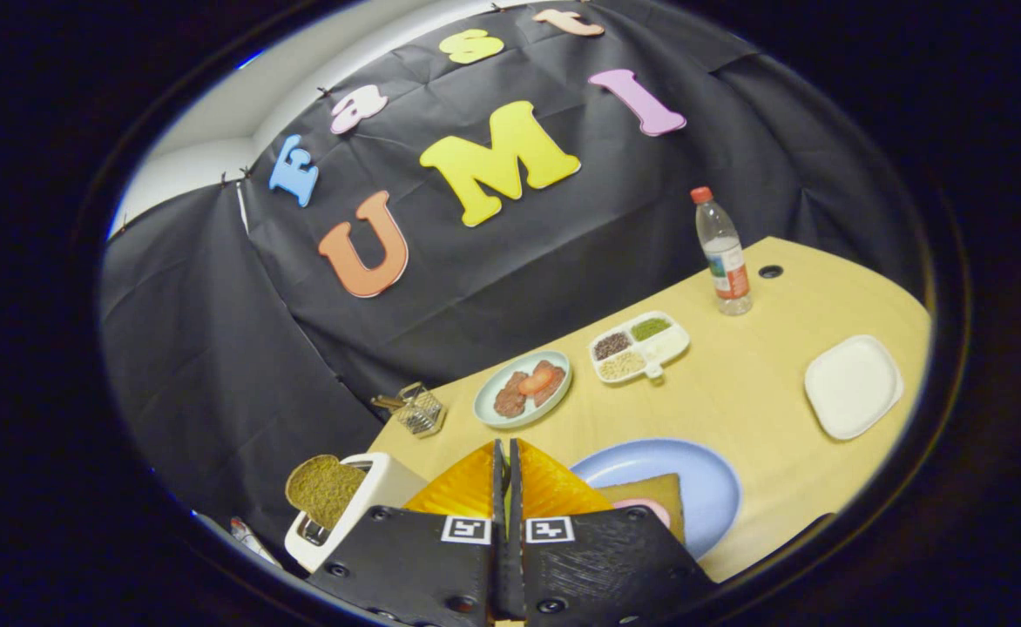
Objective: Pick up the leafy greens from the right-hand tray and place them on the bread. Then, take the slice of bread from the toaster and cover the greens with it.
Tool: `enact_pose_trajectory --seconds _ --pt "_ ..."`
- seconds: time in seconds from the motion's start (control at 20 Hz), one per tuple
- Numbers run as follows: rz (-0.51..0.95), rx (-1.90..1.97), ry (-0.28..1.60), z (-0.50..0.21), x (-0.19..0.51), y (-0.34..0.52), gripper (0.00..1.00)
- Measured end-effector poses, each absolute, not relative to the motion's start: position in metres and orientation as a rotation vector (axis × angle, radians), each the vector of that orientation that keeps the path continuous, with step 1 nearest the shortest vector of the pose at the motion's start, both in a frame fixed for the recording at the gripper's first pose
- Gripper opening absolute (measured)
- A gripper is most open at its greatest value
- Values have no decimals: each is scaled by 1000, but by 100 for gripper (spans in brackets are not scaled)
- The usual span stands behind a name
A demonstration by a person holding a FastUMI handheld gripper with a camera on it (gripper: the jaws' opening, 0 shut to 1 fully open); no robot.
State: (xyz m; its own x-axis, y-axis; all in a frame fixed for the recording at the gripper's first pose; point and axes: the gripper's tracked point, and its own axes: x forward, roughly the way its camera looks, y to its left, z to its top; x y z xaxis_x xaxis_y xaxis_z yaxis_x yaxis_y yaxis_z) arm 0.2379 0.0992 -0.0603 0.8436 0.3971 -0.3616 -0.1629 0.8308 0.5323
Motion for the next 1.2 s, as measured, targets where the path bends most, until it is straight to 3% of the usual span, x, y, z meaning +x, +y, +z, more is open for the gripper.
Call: enact_pose_trajectory --seconds 0.85,0.9,1.2 --pt "173 391 559 -139 241 20 3" --pt "164 361 551 -138 242 17 5" --pt "140 268 506 -132 244 5 46"
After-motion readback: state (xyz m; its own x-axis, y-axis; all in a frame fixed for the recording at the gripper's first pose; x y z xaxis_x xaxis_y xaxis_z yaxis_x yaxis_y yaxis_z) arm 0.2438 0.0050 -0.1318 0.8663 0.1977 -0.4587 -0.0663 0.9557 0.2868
